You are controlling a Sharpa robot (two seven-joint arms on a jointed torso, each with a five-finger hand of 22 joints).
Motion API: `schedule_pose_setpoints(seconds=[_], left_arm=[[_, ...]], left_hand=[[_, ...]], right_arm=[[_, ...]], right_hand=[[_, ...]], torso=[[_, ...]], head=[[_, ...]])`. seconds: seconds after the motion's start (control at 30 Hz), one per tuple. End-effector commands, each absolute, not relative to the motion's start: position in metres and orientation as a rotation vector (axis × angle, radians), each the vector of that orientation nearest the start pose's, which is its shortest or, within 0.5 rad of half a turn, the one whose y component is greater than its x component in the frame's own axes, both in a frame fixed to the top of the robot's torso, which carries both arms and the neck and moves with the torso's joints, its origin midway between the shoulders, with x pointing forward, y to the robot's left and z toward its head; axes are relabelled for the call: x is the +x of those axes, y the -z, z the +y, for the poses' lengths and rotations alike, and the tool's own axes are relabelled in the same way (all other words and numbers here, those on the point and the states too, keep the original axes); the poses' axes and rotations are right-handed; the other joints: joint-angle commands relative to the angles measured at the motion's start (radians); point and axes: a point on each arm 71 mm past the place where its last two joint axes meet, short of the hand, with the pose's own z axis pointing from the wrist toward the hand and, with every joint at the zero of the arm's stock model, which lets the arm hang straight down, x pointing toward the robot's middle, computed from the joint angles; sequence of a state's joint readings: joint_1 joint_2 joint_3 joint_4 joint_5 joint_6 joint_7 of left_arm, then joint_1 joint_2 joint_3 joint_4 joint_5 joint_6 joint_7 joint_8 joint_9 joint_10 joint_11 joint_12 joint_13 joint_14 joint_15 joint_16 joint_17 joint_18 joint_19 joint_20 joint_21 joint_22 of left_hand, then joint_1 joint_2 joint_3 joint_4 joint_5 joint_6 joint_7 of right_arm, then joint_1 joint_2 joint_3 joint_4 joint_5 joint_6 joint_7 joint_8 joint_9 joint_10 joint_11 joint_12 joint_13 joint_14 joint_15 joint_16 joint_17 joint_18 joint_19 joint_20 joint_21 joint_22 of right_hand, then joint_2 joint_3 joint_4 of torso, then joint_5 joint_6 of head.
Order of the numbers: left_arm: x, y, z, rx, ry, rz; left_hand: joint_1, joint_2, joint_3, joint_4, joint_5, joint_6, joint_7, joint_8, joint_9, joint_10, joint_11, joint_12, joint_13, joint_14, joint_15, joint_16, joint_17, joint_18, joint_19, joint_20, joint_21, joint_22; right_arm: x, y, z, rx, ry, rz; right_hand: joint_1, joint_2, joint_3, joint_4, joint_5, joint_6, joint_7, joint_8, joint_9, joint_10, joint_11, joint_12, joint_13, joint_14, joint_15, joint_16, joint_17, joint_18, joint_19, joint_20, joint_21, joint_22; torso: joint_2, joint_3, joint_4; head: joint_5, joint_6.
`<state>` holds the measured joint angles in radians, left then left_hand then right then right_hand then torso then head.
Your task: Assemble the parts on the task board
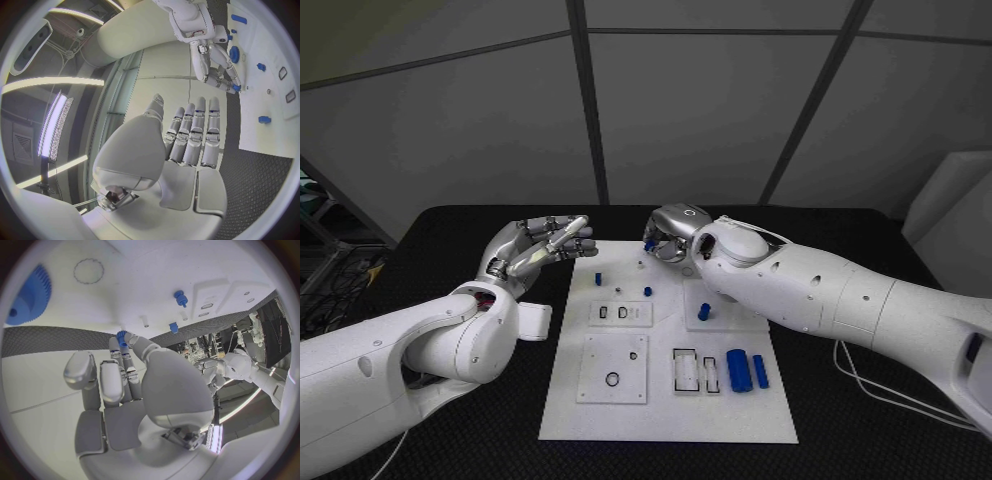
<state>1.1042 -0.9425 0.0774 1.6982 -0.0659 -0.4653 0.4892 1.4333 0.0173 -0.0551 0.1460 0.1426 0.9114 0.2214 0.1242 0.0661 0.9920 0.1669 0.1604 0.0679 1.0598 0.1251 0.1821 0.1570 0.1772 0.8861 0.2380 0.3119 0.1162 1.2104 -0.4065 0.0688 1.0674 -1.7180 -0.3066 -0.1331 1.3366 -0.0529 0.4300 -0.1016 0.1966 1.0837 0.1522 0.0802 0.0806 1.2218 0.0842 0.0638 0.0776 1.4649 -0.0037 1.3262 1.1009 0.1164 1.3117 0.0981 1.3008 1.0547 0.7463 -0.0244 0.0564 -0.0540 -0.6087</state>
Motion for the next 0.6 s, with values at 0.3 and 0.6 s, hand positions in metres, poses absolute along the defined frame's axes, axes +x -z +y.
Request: schedule_pose_setpoints(seconds=[0.3,0.6], left_arm=[[0.4572,0.1552,0.2142,-1.043,1.569,1.247],[0.4574,0.1553,0.2138,-1.044,1.571,1.25]], left_hand=[[0.003,0.01,-0.001,-0.008,-0.004,0.002,0.003,-0.006,-0.001,0.001,0.007,-0.004,-0.001,-0.004,0.004,-0.004,0.001,0.006,0.003,0.002,-0.004,-0.001],[0.004,0.01,-0.001,-0.009,-0.004,0.002,0.004,-0.007,-0.001,0.001,0.008,-0.005,-0.001,-0.004,0.004,-0.005,0.001,0.006,0.003,0.002,-0.004,-0.002]], right_arm=[[0.5664,0.1649,-0.0932,-0.314,-0.501,1.52],[0.5677,0.1657,-0.0896,-0.312,-0.498,1.523]], right_hand=[[-0.008,-0.017,0.011,0.008,-0.008,-0.012,0.007,-0.01,-0.002,-0.02,0.004,-0.004,-0.004,0.031,0.006,0.006,0.0,-0.015,-0.004,0.007,0.004,-0.003],[-0.017,-0.031,0.018,0.018,-0.027,-0.032,0.014,-0.016,-0.004,-0.049,0.013,-0.004,-0.007,0.028,0.014,0.006,-0.005,-0.013,-0.012,0.013,0.001,-0.011]], torso=[[0.0,-0.0004,0.0002],[0.001,0.0,0.0003]], head=[[0.001,-0.001],[0.001,-0.001]])
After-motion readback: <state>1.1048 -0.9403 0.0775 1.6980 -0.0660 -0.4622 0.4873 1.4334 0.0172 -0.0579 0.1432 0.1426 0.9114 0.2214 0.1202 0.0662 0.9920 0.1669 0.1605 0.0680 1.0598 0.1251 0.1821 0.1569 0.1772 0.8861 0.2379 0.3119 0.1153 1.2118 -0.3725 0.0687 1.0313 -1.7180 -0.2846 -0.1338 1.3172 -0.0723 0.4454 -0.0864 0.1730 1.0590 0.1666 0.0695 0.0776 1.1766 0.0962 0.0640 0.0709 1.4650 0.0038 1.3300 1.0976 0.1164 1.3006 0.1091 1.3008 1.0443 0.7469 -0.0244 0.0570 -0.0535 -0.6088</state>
